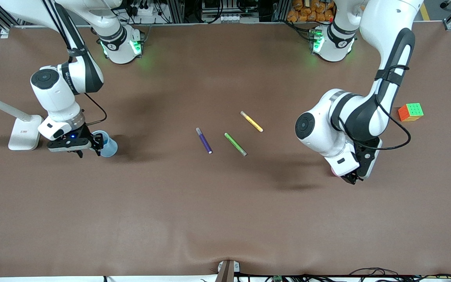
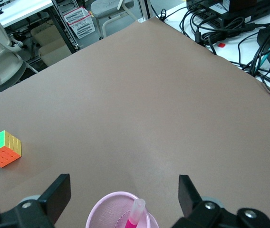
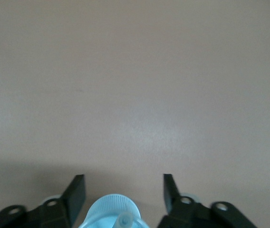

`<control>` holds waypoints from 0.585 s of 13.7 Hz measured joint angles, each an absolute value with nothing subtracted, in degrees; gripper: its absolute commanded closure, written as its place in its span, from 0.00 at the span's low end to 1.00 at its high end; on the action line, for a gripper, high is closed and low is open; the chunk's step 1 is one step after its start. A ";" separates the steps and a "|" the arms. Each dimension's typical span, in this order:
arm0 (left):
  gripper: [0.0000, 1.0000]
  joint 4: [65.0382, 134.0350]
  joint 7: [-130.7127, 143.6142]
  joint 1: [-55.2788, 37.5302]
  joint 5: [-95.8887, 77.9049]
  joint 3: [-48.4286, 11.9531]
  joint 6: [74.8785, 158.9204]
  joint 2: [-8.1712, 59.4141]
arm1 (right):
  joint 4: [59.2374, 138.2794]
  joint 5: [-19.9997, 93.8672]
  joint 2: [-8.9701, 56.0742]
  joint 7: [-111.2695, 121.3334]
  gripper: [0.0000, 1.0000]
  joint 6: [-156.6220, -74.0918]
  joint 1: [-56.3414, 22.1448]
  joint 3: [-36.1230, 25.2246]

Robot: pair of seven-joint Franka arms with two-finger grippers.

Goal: Place pink and blue markers in matching cups
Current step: 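Drop the markers into the matching cups by opening both grippers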

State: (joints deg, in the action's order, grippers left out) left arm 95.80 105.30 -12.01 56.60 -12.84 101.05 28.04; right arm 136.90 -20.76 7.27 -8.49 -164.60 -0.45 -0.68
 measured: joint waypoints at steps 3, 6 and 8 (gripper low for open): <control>0.00 94.53 101.91 -11.95 53.74 -12.66 101.03 27.01 | 131.68 -20.12 7.36 -9.74 0.00 -160.89 -0.47 -0.30; 0.00 91.58 97.07 -11.70 50.40 -12.47 98.70 26.28 | 120.92 -11.84 8.87 -10.18 0.00 -147.94 -1.58 0.66; 0.00 89.43 93.28 -11.38 47.70 -12.43 97.48 25.92 | 111.04 -6.13 11.30 -10.25 0.00 -136.22 -2.04 0.88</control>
State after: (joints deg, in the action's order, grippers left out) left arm 89.43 93.28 -11.38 47.70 -12.43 97.48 25.92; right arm 111.04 -6.13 11.30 -10.25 -136.22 -2.04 0.88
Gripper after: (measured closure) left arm 0.000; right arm 0.000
